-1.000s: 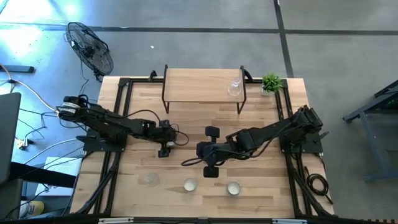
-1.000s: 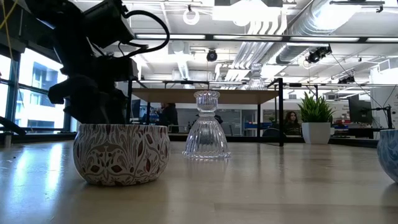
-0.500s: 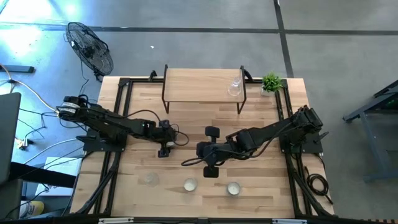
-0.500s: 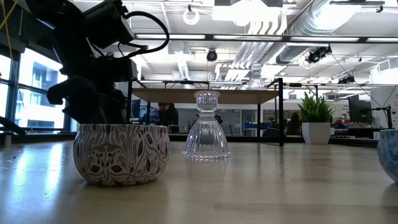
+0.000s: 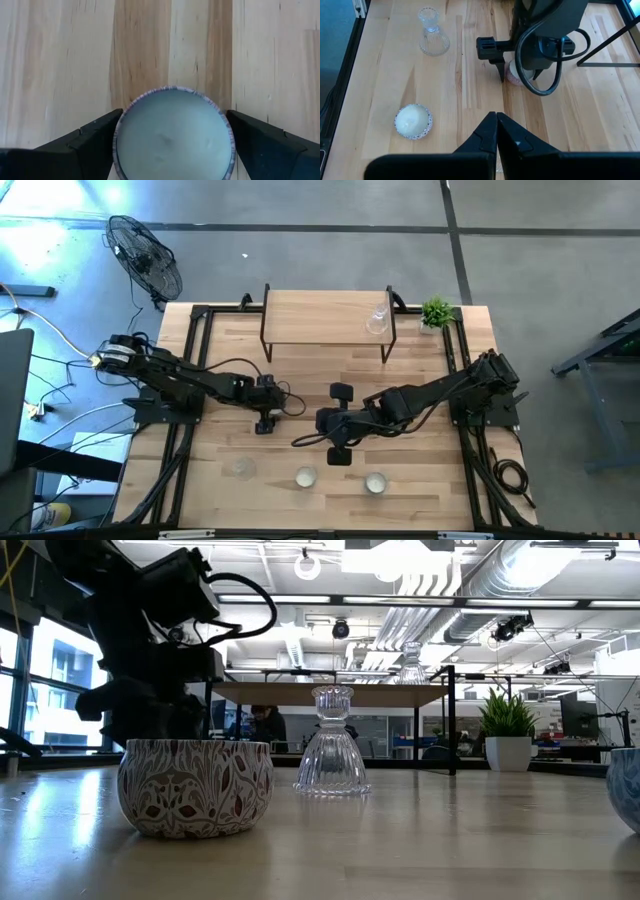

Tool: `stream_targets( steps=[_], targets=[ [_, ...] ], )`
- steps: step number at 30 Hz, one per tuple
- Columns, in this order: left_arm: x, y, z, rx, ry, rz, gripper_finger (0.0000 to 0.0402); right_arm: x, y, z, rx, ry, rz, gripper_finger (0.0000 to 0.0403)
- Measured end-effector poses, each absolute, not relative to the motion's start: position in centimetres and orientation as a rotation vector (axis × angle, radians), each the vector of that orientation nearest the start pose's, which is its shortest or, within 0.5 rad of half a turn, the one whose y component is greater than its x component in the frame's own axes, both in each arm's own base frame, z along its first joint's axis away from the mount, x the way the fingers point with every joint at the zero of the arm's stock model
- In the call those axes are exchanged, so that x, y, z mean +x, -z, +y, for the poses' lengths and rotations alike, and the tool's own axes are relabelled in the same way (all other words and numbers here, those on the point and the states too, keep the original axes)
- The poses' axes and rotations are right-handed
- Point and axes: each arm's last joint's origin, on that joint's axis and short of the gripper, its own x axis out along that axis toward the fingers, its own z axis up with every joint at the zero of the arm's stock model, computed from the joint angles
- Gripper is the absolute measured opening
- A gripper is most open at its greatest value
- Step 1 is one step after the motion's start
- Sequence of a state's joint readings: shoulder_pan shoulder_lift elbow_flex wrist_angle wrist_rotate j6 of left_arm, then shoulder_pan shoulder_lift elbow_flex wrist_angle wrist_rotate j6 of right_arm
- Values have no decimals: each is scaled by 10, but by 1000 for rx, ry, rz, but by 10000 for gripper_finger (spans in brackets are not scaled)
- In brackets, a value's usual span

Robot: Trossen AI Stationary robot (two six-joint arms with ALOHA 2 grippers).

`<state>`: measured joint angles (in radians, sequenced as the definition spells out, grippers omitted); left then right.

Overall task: Pick & Place candle stick holders
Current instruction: Put the purple patterned scented candle on the shelf

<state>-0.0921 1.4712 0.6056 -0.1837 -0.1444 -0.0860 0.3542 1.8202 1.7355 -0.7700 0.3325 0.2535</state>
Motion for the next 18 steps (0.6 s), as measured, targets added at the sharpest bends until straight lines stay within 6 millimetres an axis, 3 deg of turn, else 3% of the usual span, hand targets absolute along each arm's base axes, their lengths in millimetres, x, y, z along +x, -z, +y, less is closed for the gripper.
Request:
stream_targets(
  steps=[8, 18],
  targets=[
    [245, -135, -19, 27, -102, 1039, 288, 375, -327, 129, -48, 82, 798, 0],
    [245, -134, -19, 6, -119, 1039, 288, 375, -327, 129, -48, 82, 798, 0]
  ],
)
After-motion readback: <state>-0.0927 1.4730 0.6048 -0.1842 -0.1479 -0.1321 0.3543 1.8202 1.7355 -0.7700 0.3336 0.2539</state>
